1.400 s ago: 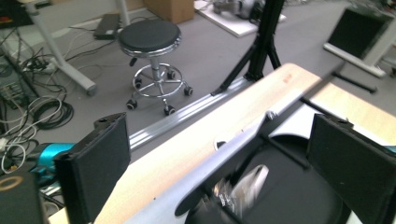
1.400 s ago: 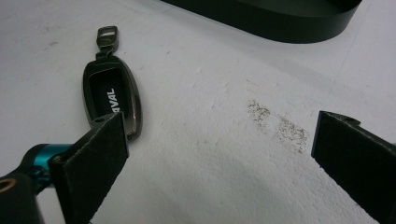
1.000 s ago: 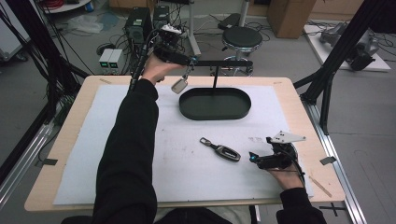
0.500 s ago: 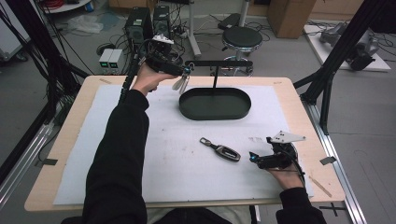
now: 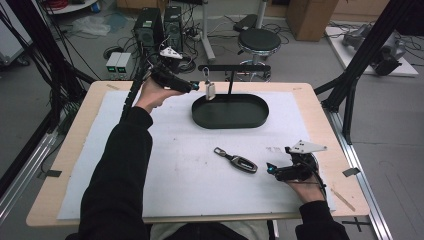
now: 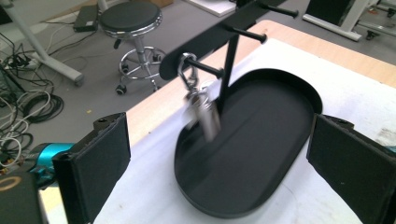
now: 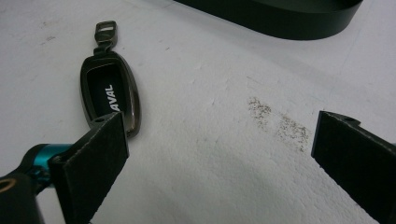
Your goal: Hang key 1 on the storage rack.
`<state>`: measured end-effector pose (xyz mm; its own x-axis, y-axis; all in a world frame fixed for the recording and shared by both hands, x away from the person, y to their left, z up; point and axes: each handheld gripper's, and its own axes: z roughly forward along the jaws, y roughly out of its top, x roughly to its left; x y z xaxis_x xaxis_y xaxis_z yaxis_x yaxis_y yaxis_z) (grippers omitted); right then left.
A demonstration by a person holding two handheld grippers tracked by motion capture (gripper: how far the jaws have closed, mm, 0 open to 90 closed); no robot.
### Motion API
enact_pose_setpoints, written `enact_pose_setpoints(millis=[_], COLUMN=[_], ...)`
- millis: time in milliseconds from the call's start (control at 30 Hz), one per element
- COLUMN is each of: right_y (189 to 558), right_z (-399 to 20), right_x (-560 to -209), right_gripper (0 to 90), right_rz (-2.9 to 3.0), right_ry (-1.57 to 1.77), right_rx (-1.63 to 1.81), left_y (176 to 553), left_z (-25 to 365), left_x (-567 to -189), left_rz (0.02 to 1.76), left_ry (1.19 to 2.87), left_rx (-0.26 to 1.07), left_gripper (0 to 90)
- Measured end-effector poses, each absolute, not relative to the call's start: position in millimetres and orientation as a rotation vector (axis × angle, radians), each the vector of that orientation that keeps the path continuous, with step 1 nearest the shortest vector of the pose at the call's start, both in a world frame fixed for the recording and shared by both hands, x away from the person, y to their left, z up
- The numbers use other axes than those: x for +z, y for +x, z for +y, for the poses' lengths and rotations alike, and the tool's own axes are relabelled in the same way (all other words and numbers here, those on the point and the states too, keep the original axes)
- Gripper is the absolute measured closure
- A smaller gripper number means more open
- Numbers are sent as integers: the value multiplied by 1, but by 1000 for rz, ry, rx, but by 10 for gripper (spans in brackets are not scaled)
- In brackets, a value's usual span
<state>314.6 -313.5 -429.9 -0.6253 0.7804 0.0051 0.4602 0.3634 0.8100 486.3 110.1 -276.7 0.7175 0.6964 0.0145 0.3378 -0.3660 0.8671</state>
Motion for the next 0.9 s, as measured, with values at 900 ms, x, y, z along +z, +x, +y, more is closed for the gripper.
enact_pose_setpoints(millis=[900], right_y=[316], right_z=[-311], right_x=[-430], right_gripper=[32], right_rz=[2266], right_ry=[1093], right_rx=[1155], left_y=[445], left_z=[151], left_x=[-317], left_rz=[859], left_ry=[2036], left_rx=[442], left_gripper=[66])
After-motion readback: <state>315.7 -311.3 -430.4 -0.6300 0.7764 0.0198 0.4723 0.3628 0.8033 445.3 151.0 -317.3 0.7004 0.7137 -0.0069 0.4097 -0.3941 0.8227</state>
